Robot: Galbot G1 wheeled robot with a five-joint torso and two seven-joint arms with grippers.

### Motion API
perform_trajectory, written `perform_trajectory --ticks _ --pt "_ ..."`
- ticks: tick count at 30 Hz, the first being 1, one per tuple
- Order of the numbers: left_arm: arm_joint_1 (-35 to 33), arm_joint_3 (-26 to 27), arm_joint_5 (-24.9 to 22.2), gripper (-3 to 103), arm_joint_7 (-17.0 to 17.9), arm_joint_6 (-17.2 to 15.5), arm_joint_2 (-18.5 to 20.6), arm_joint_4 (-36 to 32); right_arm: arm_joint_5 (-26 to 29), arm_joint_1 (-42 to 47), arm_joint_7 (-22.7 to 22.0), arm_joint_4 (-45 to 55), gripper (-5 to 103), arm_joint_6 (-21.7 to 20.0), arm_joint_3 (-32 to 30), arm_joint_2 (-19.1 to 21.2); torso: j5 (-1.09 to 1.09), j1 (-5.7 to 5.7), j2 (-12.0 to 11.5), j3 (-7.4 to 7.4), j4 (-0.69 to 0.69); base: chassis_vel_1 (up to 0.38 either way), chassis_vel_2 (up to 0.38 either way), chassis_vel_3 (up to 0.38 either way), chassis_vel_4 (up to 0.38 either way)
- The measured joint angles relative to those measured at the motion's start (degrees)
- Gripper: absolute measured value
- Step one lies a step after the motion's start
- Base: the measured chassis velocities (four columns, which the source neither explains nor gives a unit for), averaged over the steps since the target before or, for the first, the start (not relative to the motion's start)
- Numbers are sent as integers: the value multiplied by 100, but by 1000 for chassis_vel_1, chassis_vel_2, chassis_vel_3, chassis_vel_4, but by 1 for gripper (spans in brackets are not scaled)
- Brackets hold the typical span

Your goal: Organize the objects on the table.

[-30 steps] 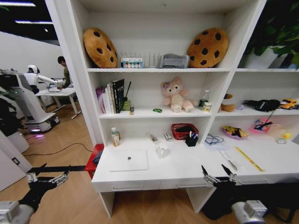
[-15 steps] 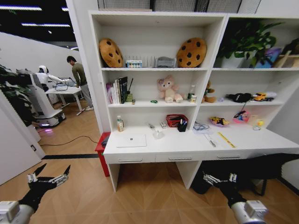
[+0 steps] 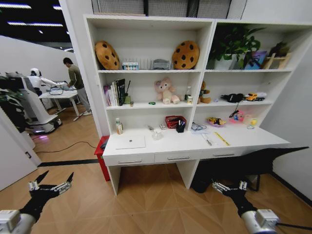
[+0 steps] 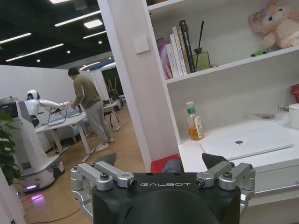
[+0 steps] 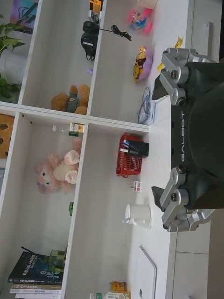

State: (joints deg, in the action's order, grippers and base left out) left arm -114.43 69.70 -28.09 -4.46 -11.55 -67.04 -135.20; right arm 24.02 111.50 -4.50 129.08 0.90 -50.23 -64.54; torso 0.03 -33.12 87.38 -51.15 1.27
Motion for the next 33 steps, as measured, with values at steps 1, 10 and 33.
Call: perform_trajectory --ticks 1,10,33 --pt "0 0 0 100 0 0 0 0 0 1 0 0 100 0 0 0 -4 1 0 1 2 0 0 0 0" --pt "0 0 0 100 -1 0 0 0 0 3 0 0 100 0 0 -1 -3 7 3 3 2 0 0 0 0" --pt "0 1 0 100 -1 0 0 0 0 3 0 0 100 0 0 -1 -3 7 4 2 3 0 0 0 0"
